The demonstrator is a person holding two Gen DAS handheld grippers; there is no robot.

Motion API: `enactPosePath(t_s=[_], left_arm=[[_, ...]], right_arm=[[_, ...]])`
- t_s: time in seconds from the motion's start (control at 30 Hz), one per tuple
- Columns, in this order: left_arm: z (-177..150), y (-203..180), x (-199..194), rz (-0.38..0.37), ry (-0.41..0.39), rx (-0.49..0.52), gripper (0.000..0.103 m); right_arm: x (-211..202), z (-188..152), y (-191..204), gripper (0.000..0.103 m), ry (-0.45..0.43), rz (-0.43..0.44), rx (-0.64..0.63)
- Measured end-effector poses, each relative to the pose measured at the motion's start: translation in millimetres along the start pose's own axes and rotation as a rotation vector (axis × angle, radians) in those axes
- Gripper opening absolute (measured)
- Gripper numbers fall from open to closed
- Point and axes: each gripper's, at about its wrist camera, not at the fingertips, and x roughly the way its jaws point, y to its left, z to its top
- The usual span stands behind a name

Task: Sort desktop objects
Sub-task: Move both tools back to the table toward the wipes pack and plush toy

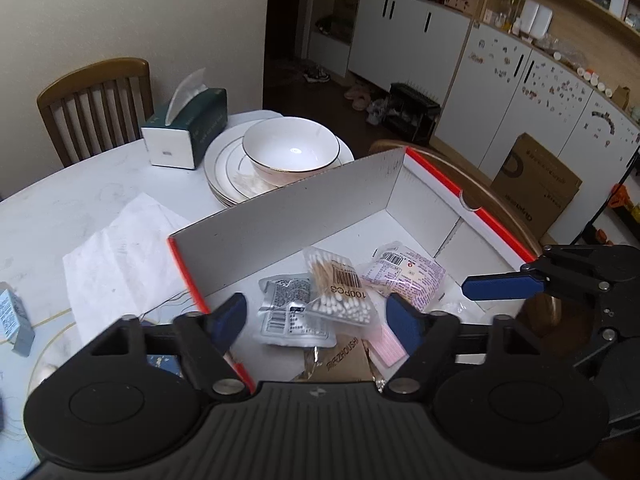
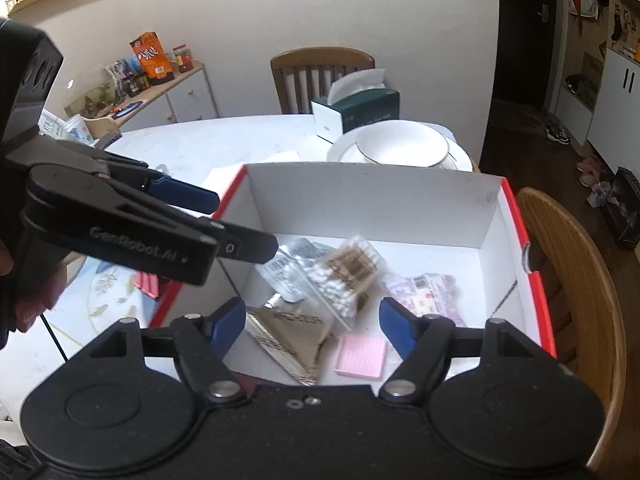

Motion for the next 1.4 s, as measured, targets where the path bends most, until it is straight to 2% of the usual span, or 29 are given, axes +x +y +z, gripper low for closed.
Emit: enactPosePath(t_s=[0.3, 0.4, 0.6, 0.7, 1.0, 1.4], left_arm=[[-26, 29, -39, -0.003, -0.034, -0.019, 0.077], [-38, 45, -53, -0.002, -0.043, -0.026, 0.088], [-64, 88, -75, 0.014, -0.041, -0.049, 0.091], [-78, 112, -84, 0.025, -0.038, -0.068, 0.103], [-113, 186, -109, 0.066, -0.043, -0.096, 0.103], [-144, 278, -123, 0.194, -0.028, -0.134, 0.103]], right_arm=[[-5, 4, 42, 0.077, -0.016, 0.013, -0.007], [-3, 5, 60, 0.077, -0.019, 0.013, -0.004], [6, 8, 101, 0.078, -0.015, 0.011, 0.002], [13, 11, 123, 0.078, -0.011, 0.012, 0.006], [41, 18, 183, 0.078, 0.012, 0.005, 0.009], [80, 32, 233, 0.078, 0.032, -0.013, 0.007]])
